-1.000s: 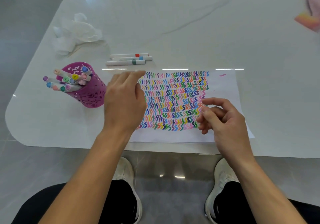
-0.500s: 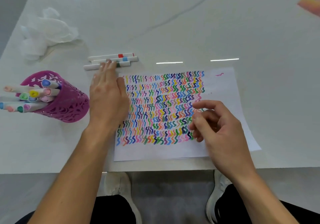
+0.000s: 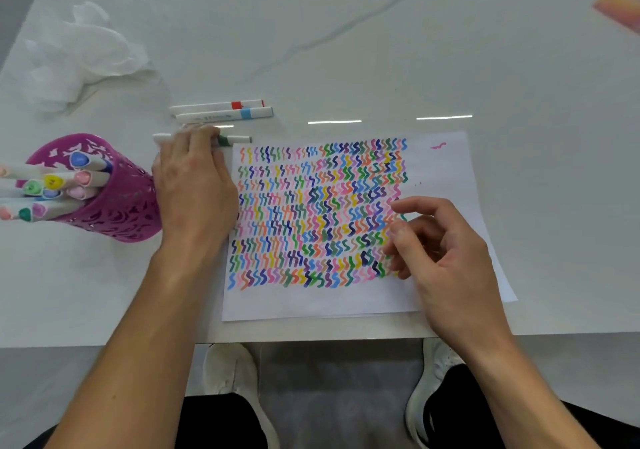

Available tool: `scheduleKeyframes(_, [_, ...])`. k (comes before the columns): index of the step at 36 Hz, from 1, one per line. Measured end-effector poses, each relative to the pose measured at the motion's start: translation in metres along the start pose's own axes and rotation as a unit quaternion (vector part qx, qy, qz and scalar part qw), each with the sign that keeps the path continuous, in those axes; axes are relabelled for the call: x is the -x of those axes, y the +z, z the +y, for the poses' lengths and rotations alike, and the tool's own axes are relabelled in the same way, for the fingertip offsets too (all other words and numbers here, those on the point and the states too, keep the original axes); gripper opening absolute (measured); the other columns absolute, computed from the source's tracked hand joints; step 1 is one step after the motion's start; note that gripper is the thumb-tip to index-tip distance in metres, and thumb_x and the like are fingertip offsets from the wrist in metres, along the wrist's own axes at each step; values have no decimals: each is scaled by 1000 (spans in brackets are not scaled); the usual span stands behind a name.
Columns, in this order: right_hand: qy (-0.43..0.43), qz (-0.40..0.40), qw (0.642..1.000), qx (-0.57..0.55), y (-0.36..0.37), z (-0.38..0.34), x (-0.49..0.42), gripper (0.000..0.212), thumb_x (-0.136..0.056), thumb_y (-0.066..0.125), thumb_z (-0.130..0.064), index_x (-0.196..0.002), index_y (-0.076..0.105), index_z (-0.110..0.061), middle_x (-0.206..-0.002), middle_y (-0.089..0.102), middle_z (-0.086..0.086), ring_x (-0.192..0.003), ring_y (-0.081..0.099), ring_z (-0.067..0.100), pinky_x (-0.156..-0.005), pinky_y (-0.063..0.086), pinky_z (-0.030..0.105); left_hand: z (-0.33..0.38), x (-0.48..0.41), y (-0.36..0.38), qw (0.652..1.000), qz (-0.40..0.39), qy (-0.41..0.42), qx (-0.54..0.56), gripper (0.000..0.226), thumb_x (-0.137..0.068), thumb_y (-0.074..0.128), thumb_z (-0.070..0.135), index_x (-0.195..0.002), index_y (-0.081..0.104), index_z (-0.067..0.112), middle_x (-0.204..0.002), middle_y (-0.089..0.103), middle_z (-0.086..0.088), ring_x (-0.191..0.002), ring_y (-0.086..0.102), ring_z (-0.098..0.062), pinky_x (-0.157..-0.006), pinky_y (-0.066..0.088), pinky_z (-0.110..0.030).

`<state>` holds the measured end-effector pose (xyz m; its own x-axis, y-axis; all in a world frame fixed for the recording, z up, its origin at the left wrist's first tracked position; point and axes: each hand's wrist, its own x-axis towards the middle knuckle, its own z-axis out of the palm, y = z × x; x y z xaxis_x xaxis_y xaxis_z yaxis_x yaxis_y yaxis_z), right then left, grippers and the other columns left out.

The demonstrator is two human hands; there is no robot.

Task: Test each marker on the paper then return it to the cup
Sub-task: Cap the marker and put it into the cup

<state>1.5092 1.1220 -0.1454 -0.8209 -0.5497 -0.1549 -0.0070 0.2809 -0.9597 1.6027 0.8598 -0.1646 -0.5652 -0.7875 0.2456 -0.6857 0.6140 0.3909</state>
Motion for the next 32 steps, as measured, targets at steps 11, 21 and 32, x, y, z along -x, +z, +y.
scheduleKeyframes(11, [21,4,1000,14,3,10,0,12,-103,62,-26,-114,66,-26,-81,73,-1,-72,71,14,-69,56,27,11,7,-6,999,21,-34,-33,23,-101,54,12,-118,70,12,-119,63,-11,-119,49,-32,-94,46,-47])
scheduleKeyframes(21, [13,2,1000,5,2,10,2,11,-104,60,-27,-113,66,-24,-80,73,-1,-72,71,13,-68,56,25,22,4,-26,988,142,2,62,23,-102,50,15,-117,68,11,-114,64,-11,-105,56,-29,-83,39,-29])
scheduleKeyframes(32, [-17,2,1000,-10,0,2,9,10,-105,59,-21,-112,66,-21,-79,73,1,-71,70,18,-67,57,29,58,42,-40,972,103,134,166,20,-102,56,9,-116,69,7,-110,65,-9,-103,60,-25,-87,48,-27])
